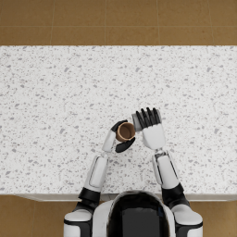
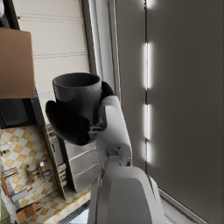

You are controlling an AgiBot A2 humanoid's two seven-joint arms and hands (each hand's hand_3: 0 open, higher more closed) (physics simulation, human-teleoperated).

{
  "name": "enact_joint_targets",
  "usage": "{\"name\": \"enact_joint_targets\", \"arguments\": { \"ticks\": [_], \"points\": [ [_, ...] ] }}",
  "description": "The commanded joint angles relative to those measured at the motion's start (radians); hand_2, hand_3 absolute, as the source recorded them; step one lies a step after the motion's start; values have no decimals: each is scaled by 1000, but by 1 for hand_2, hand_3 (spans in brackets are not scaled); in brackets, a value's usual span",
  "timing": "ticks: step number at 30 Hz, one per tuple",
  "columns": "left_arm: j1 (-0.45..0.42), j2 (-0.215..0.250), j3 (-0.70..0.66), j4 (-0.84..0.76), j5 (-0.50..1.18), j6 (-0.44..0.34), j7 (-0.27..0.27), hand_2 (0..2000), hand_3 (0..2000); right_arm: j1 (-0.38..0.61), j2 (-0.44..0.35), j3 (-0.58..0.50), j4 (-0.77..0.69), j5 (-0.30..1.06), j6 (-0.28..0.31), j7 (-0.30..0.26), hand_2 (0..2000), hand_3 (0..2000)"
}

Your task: Pick up two cups and pour the berry on the right into the cup on the left

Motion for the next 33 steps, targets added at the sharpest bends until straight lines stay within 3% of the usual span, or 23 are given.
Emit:
{"name": "enact_joint_targets", "arguments": {
  "ticks": [1, 16, 33],
  "points": [
    [11, 5, 1, -11, 0, 0, 0, 2000, 1280, 10, -8, 19, 21, 32, 0, 0, 2000, 1280],
    [21, 17, -23, 0, 0, 3, 0, 2000, 1280, -10, -22, 37, 49, 487, -3, 0, 2000, 1280],
    [-10, 11, -30, -3, 0, 11, 1, 2000, 1280, -49, -13, 30, 45, 527, -8, 0, 2000, 1280]
  ]
}}
